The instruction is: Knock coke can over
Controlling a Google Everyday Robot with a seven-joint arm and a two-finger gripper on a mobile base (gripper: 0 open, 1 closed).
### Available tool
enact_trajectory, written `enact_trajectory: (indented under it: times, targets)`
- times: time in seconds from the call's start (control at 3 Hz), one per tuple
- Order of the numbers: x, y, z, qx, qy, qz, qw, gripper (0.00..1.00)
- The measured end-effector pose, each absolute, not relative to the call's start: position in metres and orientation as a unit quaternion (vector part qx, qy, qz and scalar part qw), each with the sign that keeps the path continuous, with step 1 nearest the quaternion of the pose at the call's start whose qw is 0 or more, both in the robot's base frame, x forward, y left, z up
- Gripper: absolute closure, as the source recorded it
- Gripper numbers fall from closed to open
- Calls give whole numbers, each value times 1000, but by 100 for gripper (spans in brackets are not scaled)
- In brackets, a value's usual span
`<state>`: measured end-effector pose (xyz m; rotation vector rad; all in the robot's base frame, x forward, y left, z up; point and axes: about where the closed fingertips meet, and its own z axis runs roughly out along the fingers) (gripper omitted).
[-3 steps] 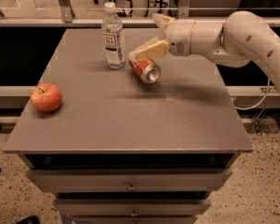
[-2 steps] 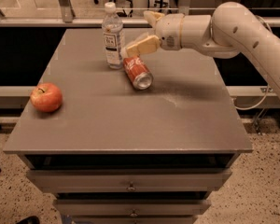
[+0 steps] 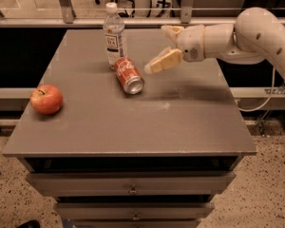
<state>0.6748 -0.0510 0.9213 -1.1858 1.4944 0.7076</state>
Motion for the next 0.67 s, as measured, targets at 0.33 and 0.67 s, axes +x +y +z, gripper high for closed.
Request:
enact_trajectory:
  times: [0.33,0.67]
  targets:
    - [660,-93,911,-516,634,280,503,0]
    - [654,-97,908,-524,633,284,495,0]
